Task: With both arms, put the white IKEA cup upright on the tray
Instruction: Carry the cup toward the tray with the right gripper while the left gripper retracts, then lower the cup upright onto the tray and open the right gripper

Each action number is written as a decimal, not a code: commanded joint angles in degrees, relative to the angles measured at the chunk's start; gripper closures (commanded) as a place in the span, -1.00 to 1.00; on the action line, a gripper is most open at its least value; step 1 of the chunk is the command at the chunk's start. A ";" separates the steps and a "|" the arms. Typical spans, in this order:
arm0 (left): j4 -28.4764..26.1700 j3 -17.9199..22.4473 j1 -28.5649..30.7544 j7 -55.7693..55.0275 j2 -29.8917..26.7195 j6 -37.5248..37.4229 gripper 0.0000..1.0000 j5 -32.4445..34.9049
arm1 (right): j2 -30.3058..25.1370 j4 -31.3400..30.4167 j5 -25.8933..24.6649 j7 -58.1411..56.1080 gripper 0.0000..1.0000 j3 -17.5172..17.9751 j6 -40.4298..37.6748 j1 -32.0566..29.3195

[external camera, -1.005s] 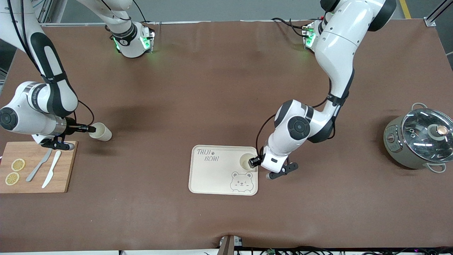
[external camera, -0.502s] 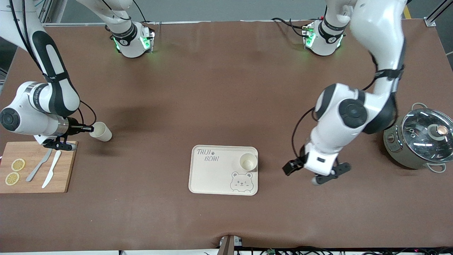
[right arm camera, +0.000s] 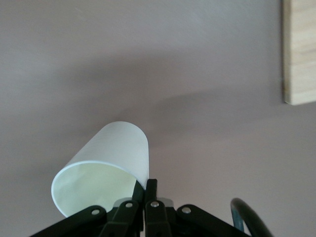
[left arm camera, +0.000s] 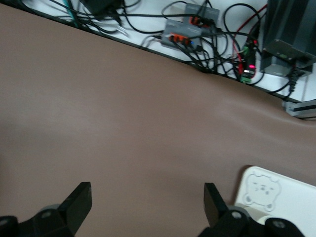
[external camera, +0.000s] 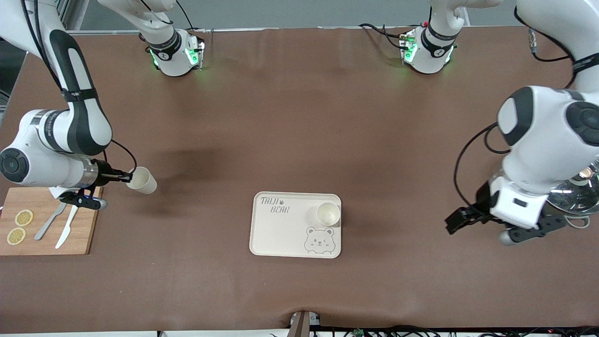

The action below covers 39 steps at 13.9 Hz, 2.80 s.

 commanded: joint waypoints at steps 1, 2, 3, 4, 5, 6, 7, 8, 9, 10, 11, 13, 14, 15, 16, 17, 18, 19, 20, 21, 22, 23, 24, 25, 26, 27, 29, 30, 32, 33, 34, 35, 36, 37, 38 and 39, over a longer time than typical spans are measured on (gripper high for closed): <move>-1.72 -0.46 4.28 4.11 -3.65 -3.14 -1.00 1.16 | -0.16 1.96 4.08 2.20 1.00 -0.25 -1.19 1.19; -1.72 -0.46 5.87 5.43 -4.53 -4.02 -1.00 1.25 | 0.97 2.83 6.54 3.52 1.00 -0.25 -0.40 1.63; -1.72 -0.37 7.19 7.70 -5.23 -4.46 -1.00 1.16 | 3.68 5.19 9.61 4.49 1.00 -0.25 -0.22 2.16; -1.72 -0.37 9.11 9.99 -5.93 -5.51 -1.00 1.16 | 5.80 8.08 12.16 5.11 1.00 -0.25 -0.65 2.60; -1.63 -0.37 10.96 12.19 -6.55 -6.30 -1.00 1.25 | 7.30 9.68 13.75 6.42 1.00 -0.25 -0.75 3.30; -1.63 -0.37 12.37 13.34 -7.17 -6.83 -1.00 1.16 | 7.57 10.56 14.38 9.22 1.00 -0.25 -0.75 4.44; -1.63 -0.37 13.69 13.87 -7.87 -8.06 -1.00 1.16 | 7.84 10.75 14.64 12.64 1.00 -0.25 -0.22 6.19; -1.54 -0.37 14.66 13.97 -8.31 -9.64 -1.00 1.25 | 8.10 11.18 14.65 16.50 1.00 -0.25 0.04 8.47; -1.54 -0.28 15.28 14.05 -9.01 -11.22 -1.00 1.25 | 8.63 12.32 14.56 20.89 1.00 -0.25 0.13 10.41; -1.63 -0.28 15.90 14.32 -9.71 -12.97 -1.00 1.25 | 9.59 13.81 14.65 25.72 1.00 -0.25 0.13 11.99; -1.54 -0.28 16.16 14.75 -10.33 -15.51 -1.00 1.25 | 10.56 15.04 14.73 29.94 1.00 -0.25 0.13 13.40; -1.54 -0.37 16.51 14.50 -11.12 -18.95 -1.00 1.25 | 12.14 16.10 14.56 36.63 1.00 -0.25 1.00 17.00; -1.54 -0.37 16.52 14.06 -11.21 -20.62 -1.00 1.08 | 13.28 17.07 14.65 39.54 1.00 -0.25 2.75 18.32; -1.54 -0.28 16.60 14.06 -11.74 -21.77 -1.00 0.99 | 14.16 17.34 14.73 42.35 1.00 -0.25 4.86 19.82; -1.54 -0.28 16.78 14.14 -11.92 -21.95 -1.00 1.07 | 14.60 17.34 14.82 45.16 1.00 -0.25 6.53 21.66; -1.45 -0.28 16.95 14.14 -12.27 -22.04 -1.00 1.16 | 15.31 17.43 14.82 48.67 1.00 -0.25 8.11 23.59; -1.45 -0.28 17.13 14.14 -12.79 -22.04 -1.00 1.25 | 16.27 17.52 14.65 52.01 1.00 -0.25 10.22 25.18; -1.45 -0.20 17.13 14.14 -12.88 -22.22 -1.00 1.25 | 17.15 18.39 14.73 53.70 1.00 -0.25 12.42 26.24; -1.45 -0.28 17.13 14.14 -12.97 -23.00 -1.00 1.25 | 18.20 19.70 14.82 55.54 1.00 -0.25 13.22 26.86; -1.45 -0.28 17.13 14.14 -13.32 -23.71 -1.00 1.25 | 19.17 20.93 14.74 57.65 1.00 -0.25 13.32 27.91; -1.45 -0.37 16.96 13.97 -13.67 -25.02 -1.00 1.25 | 19.53 21.55 14.74 59.15 1.00 -0.25 13.40 28.35; -1.54 -0.46 16.87 13.53 -14.46 -25.81 -1.00 1.34 | 19.88 21.73 14.82 59.60 1.00 -0.08 13.49 28.53; -1.71 -0.72 16.96 13.35 -15.25 -26.52 -1.00 1.34 | 20.49 22.00 15.78 59.60 1.00 -0.07 13.49 28.53; -1.72 -0.90 16.96 13.35 -15.69 -27.74 -1.00 1.34 | 21.11 22.17 17.53 59.60 1.00 -0.07 13.58 28.88; -1.80 -0.99 16.87 13.35 -15.87 -29.15 -1.00 1.34 | 21.55 22.44 18.85 59.60 1.00 -0.07 13.75 29.32; -2.15 -1.07 16.78 12.92 -16.31 -29.34 -1.00 1.25 | 21.90 22.87 19.04 59.60 1.00 -0.16 13.67 29.76; -2.16 -1.77 16.69 11.86 -16.49 -29.16 -1.00 1.25 | 22.60 22.88 19.04 59.43 1.00 -0.16 13.67 30.03; -2.16 -1.95 16.61 11.77 -16.40 -29.08 -1.00 1.25 | 22.78 22.88 19.04 59.26 1.00 -0.16 13.93 30.11; -2.16 -3.09 16.52 11.68 -16.40 -28.99 -1.00 1.25 | 22.78 22.70 17.82 59.16 -0.13 -0.34 14.28 30.72; -2.16 -3.53 16.52 11.60 -16.40 -28.90 -1.00 1.25 | 22.70 22.70 17.20 59.51 -0.81 -0.34 15.15 30.90; -2.16 -4.23 16.52 11.59 -16.31 -28.81 -1.00 1.25 | 22.43 22.70 16.85 59.87 -1.00 -0.43 15.42 30.82; -2.16 -5.20 16.52 11.59 -16.23 -28.81 -1.00 1.25 | 21.91 22.96 16.84 59.69 -1.00 -0.60 15.08 30.82; -2.16 -5.90 16.52 11.59 -16.31 -28.81 -1.00 1.25 | 21.38 23.66 16.76 59.43 -1.00 -0.60 14.99 30.29; -2.16 -7.13 16.52 11.59 -16.49 -28.90 -1.00 1.25 | 21.03 24.45 16.67 58.65 -1.00 -0.60 14.64 30.03; -2.16 -8.36 16.60 11.59 -16.66 -28.99 -1.00 1.25 | 20.85 24.89 16.06 56.81 -1.00 -0.60 14.55 29.33; -2.07 -9.15 16.61 11.59 -16.75 -28.99 -1.00 1.25 | 20.24 24.99 16.31 54.18 -1.00 -0.52 14.02 27.84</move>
